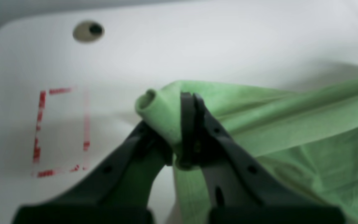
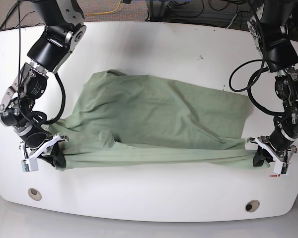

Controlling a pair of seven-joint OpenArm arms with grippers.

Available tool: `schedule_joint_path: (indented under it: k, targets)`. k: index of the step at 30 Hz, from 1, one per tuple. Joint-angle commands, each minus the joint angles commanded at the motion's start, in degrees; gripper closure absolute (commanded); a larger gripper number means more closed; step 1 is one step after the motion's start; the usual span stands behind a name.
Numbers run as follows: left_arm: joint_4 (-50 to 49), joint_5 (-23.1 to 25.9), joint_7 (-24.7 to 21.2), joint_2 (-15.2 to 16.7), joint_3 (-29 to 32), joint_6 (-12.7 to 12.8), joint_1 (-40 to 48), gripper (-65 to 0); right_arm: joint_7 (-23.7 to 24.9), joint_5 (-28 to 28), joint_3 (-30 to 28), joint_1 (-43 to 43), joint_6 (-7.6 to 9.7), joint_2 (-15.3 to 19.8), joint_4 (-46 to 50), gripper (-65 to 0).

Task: Layout the t-shirt on the table in an organized manner, then fold the t-shirt properly
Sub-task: 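Lay the shirt down and open both grippers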

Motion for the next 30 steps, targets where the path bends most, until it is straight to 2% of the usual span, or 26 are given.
schedule_joint_path:
  k: [5,7,9,10,11,13,15,17,18,24,26,30]
  targets:
    - [-3.34,1.76,-0.09,0.0,0.0,0.0,-3.87,-0.4,2.9,-3.96,-3.25,3.16,0.0,-1.41,-1.23,-0.6]
    - [-4.4,1.85,-0.09,0.0,0.0,0.0,-7.03,-0.6,4.13,-6.42,-5.98,5.36,0.0,-1.49,-1.23,-5.9]
    - [-5.01,1.85,-0.09,0.0,0.0,0.0,-9.32,-1.8,4.31,-7.74,-7.65,7.91,0.0,-1.93,-1.23,-16.3]
    - [-5.27,1.85,-0.09,0.0,0.0,0.09,-11.25,-5.8,4.31,-8.62,-8.18,9.49,0.0,-2.73,-1.05,-27.0]
    - [-5.71,1.85,-0.09,0.0,-0.09,0.09,-12.66,-12.5,4.57,-9.05,-8.0,10.2,-0.75,-3.43,-0.88,-36.9]
    - [-5.63,1.49,-0.09,0.0,-0.35,0.7,-13.45,-23.5,4.66,-9.23,-7.91,10.73,-3.91,-3.78,-0.35,-52.0]
    - [-3.78,1.41,-0.09,0.0,-0.44,3.52,-13.01,-39.7,4.66,-8.7,-8.0,11.25,-6.29,-3.96,0.7,-65.0]
    - [-1.85,1.41,-0.09,-0.09,-0.44,5.01,-12.84,-46.8,4.66,-8.62,-8.09,10.99,-7.08,-3.87,2.2,-65.0]
    - [-0.97,1.41,-0.09,-0.09,-0.44,5.19,-12.66,-47.8,4.66,-8.79,-8.09,10.99,-6.99,-3.87,3.08,-65.0]
    - [1.76,1.41,0.0,-0.44,-0.44,2.73,-10.99,-47.6,3.87,-8.62,-8.26,6.15,-6.9,-3.78,9.41,-65.0]
    - [2.64,1.41,0.0,-0.7,-0.44,1.67,-9.76,-47.6,2.2,-9.05,-8.26,3.78,-6.9,-3.96,12.04,-65.0]
    - [5.1,1.41,0.18,-2.73,-0.44,0.7,-5.8,-46.3,-0.26,-8.97,-7.91,-1.67,-6.9,-4.04,16.53,-65.0]
